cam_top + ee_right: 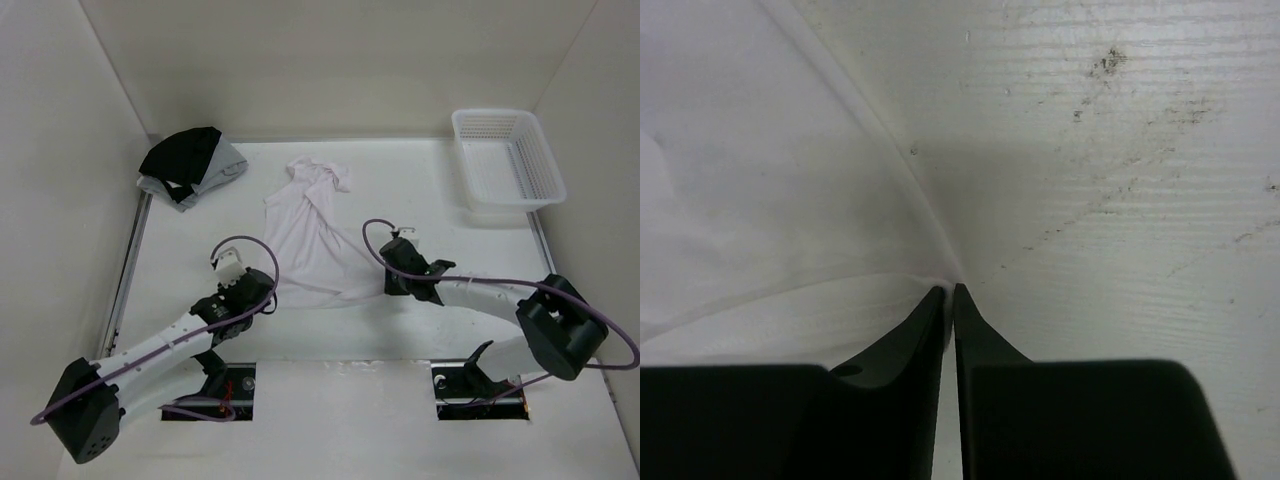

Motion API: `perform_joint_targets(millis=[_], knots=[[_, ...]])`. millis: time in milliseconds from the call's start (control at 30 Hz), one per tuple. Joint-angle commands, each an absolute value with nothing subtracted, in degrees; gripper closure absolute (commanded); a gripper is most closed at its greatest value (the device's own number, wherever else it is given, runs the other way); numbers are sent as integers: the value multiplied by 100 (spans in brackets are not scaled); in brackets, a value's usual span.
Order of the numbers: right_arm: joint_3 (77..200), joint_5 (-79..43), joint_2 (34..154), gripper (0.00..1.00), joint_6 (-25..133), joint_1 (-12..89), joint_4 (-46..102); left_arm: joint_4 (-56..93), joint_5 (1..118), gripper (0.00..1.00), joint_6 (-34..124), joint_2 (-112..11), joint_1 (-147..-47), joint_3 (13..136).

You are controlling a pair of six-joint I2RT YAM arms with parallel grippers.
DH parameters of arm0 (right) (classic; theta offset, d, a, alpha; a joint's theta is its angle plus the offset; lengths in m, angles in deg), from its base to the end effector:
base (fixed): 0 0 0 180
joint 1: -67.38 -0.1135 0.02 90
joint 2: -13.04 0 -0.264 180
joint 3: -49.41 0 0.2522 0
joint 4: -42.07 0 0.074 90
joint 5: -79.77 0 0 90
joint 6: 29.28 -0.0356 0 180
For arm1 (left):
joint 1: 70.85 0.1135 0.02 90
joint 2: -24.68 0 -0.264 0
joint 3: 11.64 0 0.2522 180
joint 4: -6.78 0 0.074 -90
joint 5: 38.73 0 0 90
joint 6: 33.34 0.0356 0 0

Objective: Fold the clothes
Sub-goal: Flatten the tank top out

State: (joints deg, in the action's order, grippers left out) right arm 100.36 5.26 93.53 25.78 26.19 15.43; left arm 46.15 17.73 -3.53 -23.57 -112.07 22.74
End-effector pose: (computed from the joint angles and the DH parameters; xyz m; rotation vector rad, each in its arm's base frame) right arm 0.1990 0.1615 0.1595 -0.0332 2.5104 0.2016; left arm 0.1266 -0.0848 0.1669 -0.6049 2.2260 -0.1522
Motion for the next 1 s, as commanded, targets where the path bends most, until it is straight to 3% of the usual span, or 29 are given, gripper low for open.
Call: perform_joint_targets(millis=[0, 133, 267, 500, 733, 867, 967], knots=[[10010, 594, 9084, 89, 2241, 2341, 1522, 4532, 1620, 68, -231, -2462, -11422, 2620], [9570, 910, 8478, 89, 1582, 1875, 1206, 4900, 1752, 68, -381, -2314, -11475, 2664], [9403, 1042, 7977, 70, 1203, 1610, 960, 5322, 1979, 66, -460, -2015, -11415, 2708], [9376, 1052, 7412, 59, 1500, 2189, 1458, 5675, 2814, 61, -522, -1680, -11010, 2664], [9648, 480, 8272, 60, 2010, 2708, 2259, 5666, 3246, 61, -601, -1680, -10904, 2594], [9745, 296, 8739, 81, 2099, 2499, 2172, 5710, 3211, 61, -645, -1689, -10957, 2567], [9509, 470, 8521, 88, 1819, 2165, 1892, 5719, 3158, 61, -653, -1654, -10896, 2541]])
